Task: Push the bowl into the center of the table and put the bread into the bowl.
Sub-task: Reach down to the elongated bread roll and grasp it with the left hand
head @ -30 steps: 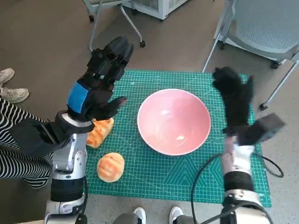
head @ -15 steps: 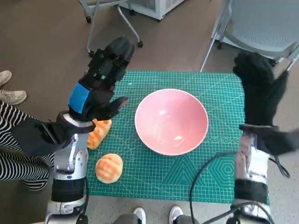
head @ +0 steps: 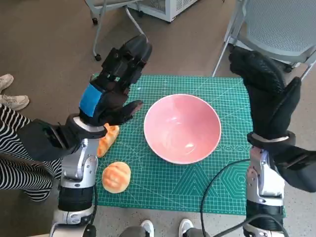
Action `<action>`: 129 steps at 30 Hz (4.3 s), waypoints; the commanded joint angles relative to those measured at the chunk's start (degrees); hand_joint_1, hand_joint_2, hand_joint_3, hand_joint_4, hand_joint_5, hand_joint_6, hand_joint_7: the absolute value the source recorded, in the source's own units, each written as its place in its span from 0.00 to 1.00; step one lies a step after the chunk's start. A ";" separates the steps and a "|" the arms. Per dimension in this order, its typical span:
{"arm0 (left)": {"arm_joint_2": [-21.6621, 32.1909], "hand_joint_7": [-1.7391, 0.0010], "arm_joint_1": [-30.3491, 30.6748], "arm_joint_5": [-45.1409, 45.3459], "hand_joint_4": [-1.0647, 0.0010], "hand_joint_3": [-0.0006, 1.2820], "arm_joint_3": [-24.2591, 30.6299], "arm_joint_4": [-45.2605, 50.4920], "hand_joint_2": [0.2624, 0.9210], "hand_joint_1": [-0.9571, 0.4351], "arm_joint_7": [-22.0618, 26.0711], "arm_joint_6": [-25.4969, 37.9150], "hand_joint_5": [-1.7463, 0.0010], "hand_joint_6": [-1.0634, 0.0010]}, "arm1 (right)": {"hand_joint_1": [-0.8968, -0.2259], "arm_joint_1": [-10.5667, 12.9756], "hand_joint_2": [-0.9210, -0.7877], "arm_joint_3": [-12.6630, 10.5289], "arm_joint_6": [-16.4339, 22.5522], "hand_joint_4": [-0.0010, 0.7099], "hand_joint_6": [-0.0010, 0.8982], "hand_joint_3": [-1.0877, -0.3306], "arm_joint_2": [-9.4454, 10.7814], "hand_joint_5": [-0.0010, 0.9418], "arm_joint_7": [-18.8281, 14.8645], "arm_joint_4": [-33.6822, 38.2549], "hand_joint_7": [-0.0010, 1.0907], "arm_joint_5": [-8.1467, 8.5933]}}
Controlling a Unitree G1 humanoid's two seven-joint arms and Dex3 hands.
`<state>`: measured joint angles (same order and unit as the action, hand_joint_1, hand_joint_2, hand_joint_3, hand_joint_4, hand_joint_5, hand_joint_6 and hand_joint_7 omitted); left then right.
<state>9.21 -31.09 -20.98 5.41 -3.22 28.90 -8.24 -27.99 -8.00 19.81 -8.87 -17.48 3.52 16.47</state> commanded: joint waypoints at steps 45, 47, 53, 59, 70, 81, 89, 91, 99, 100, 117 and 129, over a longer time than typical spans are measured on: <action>34.33 0.78 0.72 21.59 0.93 0.03 3.84 9.53 0.95 0.33 6.47 10.52 1.00 0.90 | 0.31 0.65 0.00 1.43 -5.13 0.31 0.08 0.57 -0.17 0.01 0.41 -2.33 0.58 -1.84; 36.52 0.81 1.37 22.96 0.92 0.02 3.91 10.50 0.92 0.35 6.99 12.31 1.00 0.86 | 0.31 0.75 0.00 1.30 -5.31 0.31 0.08 0.58 -0.15 0.01 0.57 -2.55 0.58 -1.82; 39.29 0.86 4.82 24.47 0.91 0.00 4.09 14.41 0.88 0.39 7.20 17.85 1.00 0.80 | 0.32 0.67 0.00 1.12 -5.68 0.31 0.08 0.58 0.06 0.01 1.04 -2.71 0.58 -2.02; 39.88 0.91 8.28 26.20 0.86 0.00 3.15 18.60 0.88 0.40 6.72 23.62 1.00 0.73 | 0.32 0.42 0.00 1.04 -5.52 0.31 0.08 0.58 0.41 0.01 1.07 -2.18 0.57 -1.87; 37.85 0.96 13.46 30.68 0.83 0.01 -0.26 25.05 0.93 0.35 3.75 34.79 1.00 0.69 | 0.33 0.16 0.00 1.03 -5.66 0.31 0.08 0.58 0.70 0.01 0.79 -1.52 0.56 -0.98; 33.30 0.98 17.96 40.44 0.79 0.20 -7.18 31.99 1.00 0.26 -2.50 45.97 0.99 0.69 | 0.33 0.43 0.00 1.09 -6.01 0.30 0.09 0.59 0.46 0.00 0.52 -2.15 0.56 0.03; 31.67 0.99 18.45 47.48 0.76 0.25 -12.13 33.57 1.00 0.24 -4.40 50.88 0.99 0.71 | 0.32 0.58 0.00 0.91 -6.38 0.30 0.09 0.61 0.21 0.00 0.31 -2.36 0.56 0.49; 31.32 1.00 18.44 47.80 0.76 0.25 -12.44 33.43 1.00 0.24 -4.19 51.23 0.99 0.72 | 0.32 0.69 0.00 0.83 -6.44 0.30 0.09 0.62 0.17 0.00 0.27 -2.47 0.56 0.55; 29.11 1.00 18.26 46.38 0.75 0.26 -12.07 30.44 1.00 0.26 -3.79 50.25 0.99 0.73 | 0.34 1.04 0.00 0.85 -6.26 0.30 0.09 0.63 0.12 0.00 0.18 -2.53 0.55 0.63; 28.84 1.00 18.18 46.26 0.75 0.26 -12.10 29.98 1.00 0.26 -3.79 50.13 0.99 0.73 | 0.34 1.10 0.00 0.85 -6.25 0.30 0.09 0.63 0.09 0.00 0.18 -2.58 0.55 0.61; 23.96 1.00 16.71 49.56 0.71 0.17 -15.28 19.68 1.00 0.31 -9.10 46.57 0.99 0.73 | 0.34 2.18 0.00 0.74 -6.59 0.30 0.09 0.63 -0.56 0.00 0.25 -3.58 0.54 0.16; 21.66 0.99 15.07 52.54 0.63 0.09 -18.63 11.32 1.00 0.33 -12.57 45.95 0.97 0.69 | 0.33 2.56 0.00 0.65 -7.15 0.30 0.09 0.63 -0.74 0.00 0.45 -4.01 0.52 0.00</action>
<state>31.39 -14.72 30.39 -12.52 10.59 17.45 38.36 -26.73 -7.10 13.80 -8.99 -16.92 -0.31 16.64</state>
